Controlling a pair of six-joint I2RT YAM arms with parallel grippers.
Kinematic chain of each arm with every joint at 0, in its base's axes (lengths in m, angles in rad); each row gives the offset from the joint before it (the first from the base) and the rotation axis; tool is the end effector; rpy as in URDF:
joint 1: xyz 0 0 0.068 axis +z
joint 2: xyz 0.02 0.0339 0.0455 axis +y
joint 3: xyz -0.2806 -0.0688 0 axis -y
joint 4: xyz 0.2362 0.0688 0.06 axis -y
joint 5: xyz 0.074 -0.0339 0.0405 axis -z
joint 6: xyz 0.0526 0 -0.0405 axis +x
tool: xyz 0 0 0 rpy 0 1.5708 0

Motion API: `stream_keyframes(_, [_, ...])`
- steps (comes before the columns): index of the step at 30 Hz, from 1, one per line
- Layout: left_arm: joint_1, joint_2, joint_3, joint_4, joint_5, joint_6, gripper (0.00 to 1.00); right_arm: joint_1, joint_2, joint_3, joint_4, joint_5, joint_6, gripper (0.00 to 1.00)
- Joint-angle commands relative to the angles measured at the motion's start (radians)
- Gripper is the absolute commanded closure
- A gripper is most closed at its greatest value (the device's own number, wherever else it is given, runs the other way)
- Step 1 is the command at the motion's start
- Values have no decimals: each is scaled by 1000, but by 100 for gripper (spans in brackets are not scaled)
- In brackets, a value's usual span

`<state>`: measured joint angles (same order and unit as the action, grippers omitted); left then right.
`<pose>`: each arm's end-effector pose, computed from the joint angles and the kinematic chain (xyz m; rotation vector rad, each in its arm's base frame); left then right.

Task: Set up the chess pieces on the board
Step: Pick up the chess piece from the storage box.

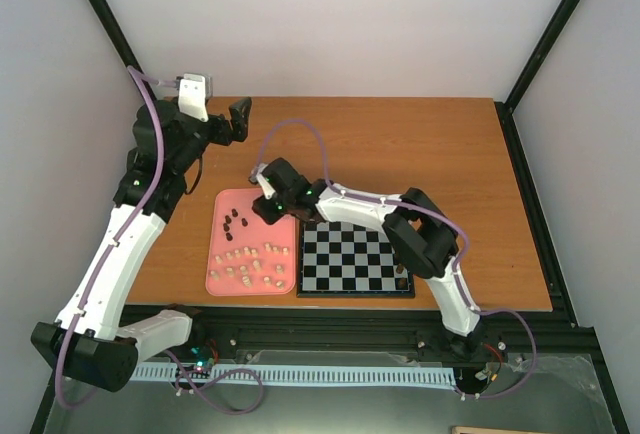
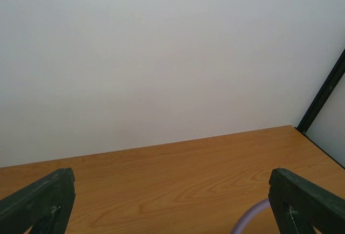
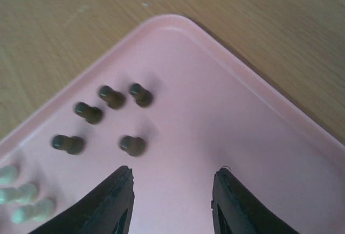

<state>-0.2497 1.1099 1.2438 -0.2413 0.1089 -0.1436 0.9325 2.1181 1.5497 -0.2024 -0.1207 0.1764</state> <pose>0.2378 -0.0665 0.4423 0.1722 1.6835 -0.3869 0.2856 0.3956 0.1886 -0.9582 2.2438 0.6682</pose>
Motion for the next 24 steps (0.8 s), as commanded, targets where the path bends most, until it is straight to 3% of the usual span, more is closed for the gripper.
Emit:
stream_keyframes(1, [-3,1,3,20,-2,-7,0,53,44,114,-37,-66,-82,59])
stream_keyframes(13, [-3,-22,-9,14,-13,-2,0,86,229,316,-148,-101,-135,62])
stream_keyframes(24, [-4,-7,-7,17,-12,-2,0,88,240,323,-170,-37,-129,67])
